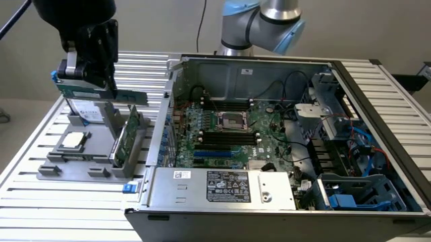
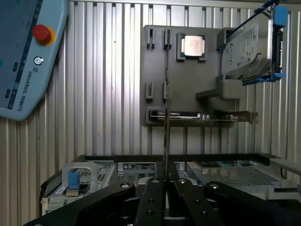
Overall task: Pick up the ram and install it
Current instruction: 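Pick up the ram and move it above insertion slot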
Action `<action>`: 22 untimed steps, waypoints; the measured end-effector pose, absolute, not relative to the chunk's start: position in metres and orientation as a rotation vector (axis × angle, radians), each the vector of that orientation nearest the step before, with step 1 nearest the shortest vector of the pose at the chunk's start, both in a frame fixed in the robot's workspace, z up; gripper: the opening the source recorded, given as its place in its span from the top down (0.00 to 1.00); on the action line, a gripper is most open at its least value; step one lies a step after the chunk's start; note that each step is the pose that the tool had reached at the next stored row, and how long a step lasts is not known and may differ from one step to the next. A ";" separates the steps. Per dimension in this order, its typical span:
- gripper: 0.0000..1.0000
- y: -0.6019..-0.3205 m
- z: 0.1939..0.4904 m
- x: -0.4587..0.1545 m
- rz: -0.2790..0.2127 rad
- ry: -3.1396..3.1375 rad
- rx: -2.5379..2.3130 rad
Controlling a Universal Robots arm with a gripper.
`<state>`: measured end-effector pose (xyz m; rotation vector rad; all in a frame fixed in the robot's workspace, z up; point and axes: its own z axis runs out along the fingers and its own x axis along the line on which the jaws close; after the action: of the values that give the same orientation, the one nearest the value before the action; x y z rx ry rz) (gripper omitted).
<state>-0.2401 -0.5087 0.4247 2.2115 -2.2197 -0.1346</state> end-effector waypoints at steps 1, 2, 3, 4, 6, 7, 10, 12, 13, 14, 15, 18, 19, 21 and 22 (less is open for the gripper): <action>0.86 -0.509 0.429 -0.235 -0.137 -2.219 2.211; 0.86 -0.509 0.433 -0.231 -0.139 -2.218 2.210; 0.86 -0.509 0.437 -0.226 -0.141 -2.217 2.209; 0.86 -0.509 0.441 -0.222 -0.143 -2.216 2.208; 0.86 -0.509 0.448 -0.213 -0.147 -2.214 2.206; 0.86 -0.509 0.452 -0.208 -0.149 -2.212 2.205; 0.86 -0.509 0.462 -0.194 -0.156 -2.209 2.201; 0.86 -0.509 0.464 -0.185 -0.159 -2.209 2.202; 0.86 -0.509 0.464 -0.181 -0.160 -2.209 2.202; 0.86 -0.509 0.464 -0.177 -0.160 -2.209 2.203; 0.86 -0.509 0.463 -0.172 -0.160 -2.208 2.204; 0.86 -0.509 0.462 -0.160 -0.160 -2.203 2.209; 0.86 -0.509 0.461 -0.155 -0.160 -2.201 2.211; 0.86 -0.509 0.460 -0.147 -0.160 -2.198 2.213; 0.86 -0.509 0.459 -0.142 -0.160 -2.197 2.214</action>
<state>-0.1424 -0.5088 0.4593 2.2139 -2.1973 -0.1602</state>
